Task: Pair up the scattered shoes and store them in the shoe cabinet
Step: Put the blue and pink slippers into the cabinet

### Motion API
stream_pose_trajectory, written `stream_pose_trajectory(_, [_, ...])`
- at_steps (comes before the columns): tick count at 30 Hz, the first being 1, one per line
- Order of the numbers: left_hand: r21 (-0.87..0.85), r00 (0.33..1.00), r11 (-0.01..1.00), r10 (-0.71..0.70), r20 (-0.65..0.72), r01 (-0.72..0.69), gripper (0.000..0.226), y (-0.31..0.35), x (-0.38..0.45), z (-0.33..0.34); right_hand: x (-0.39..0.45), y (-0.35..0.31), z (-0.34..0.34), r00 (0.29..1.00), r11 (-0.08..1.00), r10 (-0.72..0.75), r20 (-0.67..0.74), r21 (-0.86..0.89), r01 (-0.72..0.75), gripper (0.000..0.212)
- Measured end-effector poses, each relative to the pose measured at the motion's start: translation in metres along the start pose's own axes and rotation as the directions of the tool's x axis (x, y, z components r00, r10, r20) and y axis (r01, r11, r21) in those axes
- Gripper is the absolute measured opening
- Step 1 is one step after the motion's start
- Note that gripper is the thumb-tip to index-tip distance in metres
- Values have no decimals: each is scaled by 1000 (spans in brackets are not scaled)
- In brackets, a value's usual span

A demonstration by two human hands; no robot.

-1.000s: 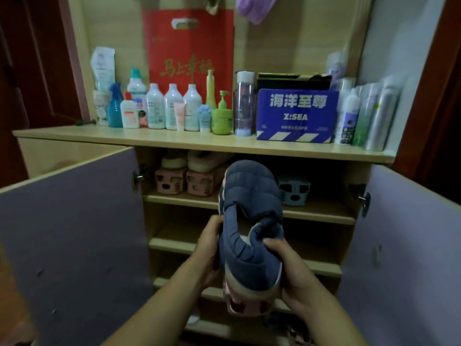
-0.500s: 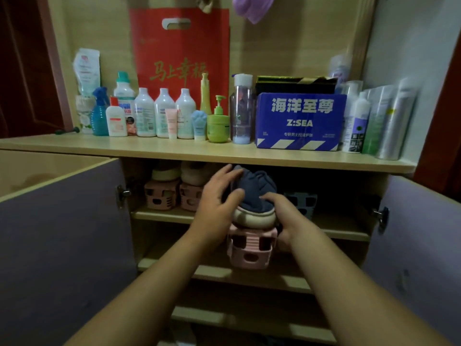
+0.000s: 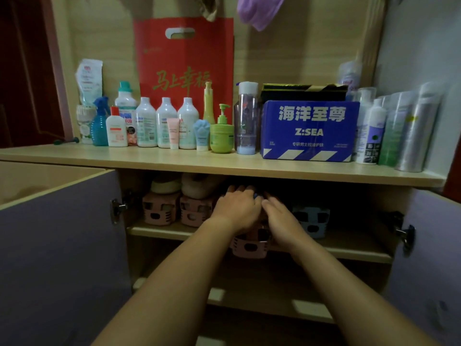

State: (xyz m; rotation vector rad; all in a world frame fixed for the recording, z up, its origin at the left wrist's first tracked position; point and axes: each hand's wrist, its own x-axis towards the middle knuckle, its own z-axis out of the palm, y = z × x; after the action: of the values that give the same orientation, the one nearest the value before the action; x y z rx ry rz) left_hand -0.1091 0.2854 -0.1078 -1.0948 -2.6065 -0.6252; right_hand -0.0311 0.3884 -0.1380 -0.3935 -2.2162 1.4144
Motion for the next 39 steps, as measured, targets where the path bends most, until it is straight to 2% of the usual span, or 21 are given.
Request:
stream_pose_trajectory(4, [-193,996,979,-43,80,58,53,-15,24,5,17,0,-4,990,995,-34,139,-88,47,60])
stream_pose_trajectory(6, [-313,989,940,-108,103,135,61,-22,30,3,25,4,-1,980,947,-81,182,-293,133,74])
stream_pose_trajectory(8, [-347,983,923,-125,132,164,64,-25,33,1,40,11,5,981,867,-84,177,-472,159,65])
stream_pose_trajectory(9, [-322,985,936,-106,135,144,62,-26,30,2,47,14,7,986,858,-52,159,-497,125,59])
stream_pose_trajectory(11, [-217,995,972,-80,65,92,50,-32,18,7,64,17,10,993,894,-27,118,-441,77,77])
stream_pose_trajectory(13, [-39,990,997,-69,-124,65,38,-46,-8,17,78,16,12,993,911,-77,91,-399,108,94])
stream_pose_trajectory(15, [92,968,993,-45,-249,70,36,-62,-37,27,89,17,16,989,915,-129,77,-375,148,99])
stream_pose_trajectory(17, [103,975,991,-63,-213,87,41,-80,-47,34,95,19,21,987,912,-148,62,-378,161,101])
stream_pose_trajectory(20, [77,991,989,-125,-47,128,43,-95,-50,40,94,19,31,988,917,-156,15,-370,151,100])
stream_pose_trajectory(22, [132,994,985,-105,-26,108,42,-94,-56,51,85,15,33,995,898,-94,-21,-433,75,101])
stream_pose_trajectory(24, [166,992,978,-127,-1,126,52,-94,-66,67,63,14,31,994,837,-79,-74,-547,26,90])
stream_pose_trajectory(25, [177,989,974,-145,-5,143,61,-96,-70,74,48,16,29,976,781,-165,-140,-624,43,75])
stream_pose_trajectory(26, [209,990,967,-140,-30,143,68,-98,-74,81,33,21,25,916,708,-327,-233,-702,74,58])
stream_pose_trajectory(27, [264,992,957,-109,-62,122,72,-99,-76,85,19,28,17,820,626,-485,-305,-776,81,46])
stream_pose_trajectory(28, [333,994,939,-62,-88,88,73,-100,-77,87,12,35,9,726,561,-586,-359,-827,44,42])
stream_pose_trajectory(29, [404,996,913,-34,-87,67,73,-101,-77,89,10,41,-3,681,543,-606,-411,-839,-23,46])
stream_pose_trajectory(31, [480,997,874,-61,-40,73,74,-97,-76,89,15,50,-29,767,627,-372,-523,-751,-208,74])
stream_pose_trajectory(32, [479,994,872,-110,-1,97,74,-94,-75,87,21,53,-39,817,656,-211,-537,-697,-289,87])
stream_pose_trajectory(34, [449,972,881,-211,100,145,75,-83,-71,75,31,58,-52,852,694,16,-523,-608,-386,99])
stream_pose_trajectory(36, [391,936,902,-283,209,185,80,-72,-66,57,40,57,-55,847,749,106,-521,-518,-412,93])
stream_pose_trajectory(39, [233,901,934,-331,279,271,74,-51,-88,37,30,53,-48,840,775,104,-532,-486,-404,82])
